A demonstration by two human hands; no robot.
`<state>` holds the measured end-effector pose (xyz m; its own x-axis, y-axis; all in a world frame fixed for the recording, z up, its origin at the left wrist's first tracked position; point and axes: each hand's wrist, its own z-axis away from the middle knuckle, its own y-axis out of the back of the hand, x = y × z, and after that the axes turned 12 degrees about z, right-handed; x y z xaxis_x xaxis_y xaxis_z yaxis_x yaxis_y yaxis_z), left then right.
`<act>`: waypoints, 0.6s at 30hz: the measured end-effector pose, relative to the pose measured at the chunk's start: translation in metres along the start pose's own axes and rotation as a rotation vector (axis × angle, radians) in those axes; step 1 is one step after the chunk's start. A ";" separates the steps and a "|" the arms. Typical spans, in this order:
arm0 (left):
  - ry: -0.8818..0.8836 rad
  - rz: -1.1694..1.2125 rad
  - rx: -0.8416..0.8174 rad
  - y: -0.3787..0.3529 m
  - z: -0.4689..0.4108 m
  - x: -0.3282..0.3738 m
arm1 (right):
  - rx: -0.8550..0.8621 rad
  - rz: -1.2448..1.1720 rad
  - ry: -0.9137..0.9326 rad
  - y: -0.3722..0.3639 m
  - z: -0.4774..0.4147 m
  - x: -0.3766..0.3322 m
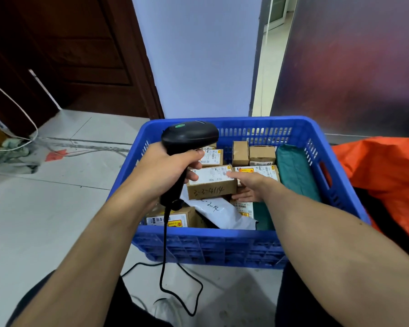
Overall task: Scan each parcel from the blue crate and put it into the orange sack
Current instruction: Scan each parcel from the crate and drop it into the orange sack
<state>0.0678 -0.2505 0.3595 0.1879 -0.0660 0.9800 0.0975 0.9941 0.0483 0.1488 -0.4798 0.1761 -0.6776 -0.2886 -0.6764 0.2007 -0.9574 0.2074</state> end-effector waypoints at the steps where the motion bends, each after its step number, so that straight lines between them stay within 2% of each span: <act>1: 0.000 0.003 -0.003 -0.002 0.000 0.000 | 0.014 0.001 0.020 0.006 0.005 -0.001; 4: 0.000 0.017 -0.003 -0.007 -0.002 -0.001 | 0.042 0.077 0.042 0.023 0.019 -0.005; 7: 0.000 0.036 0.004 -0.013 -0.002 0.000 | 0.150 0.145 0.066 0.043 0.034 -0.009; 18: -0.029 0.094 -0.040 -0.048 0.011 0.005 | 0.391 0.237 0.179 0.114 0.132 -0.011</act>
<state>0.0531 -0.2973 0.3638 0.1701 0.0304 0.9850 0.1193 0.9915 -0.0512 0.0854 -0.5851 0.3004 -0.5065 -0.5276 -0.6819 0.0308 -0.8015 0.5972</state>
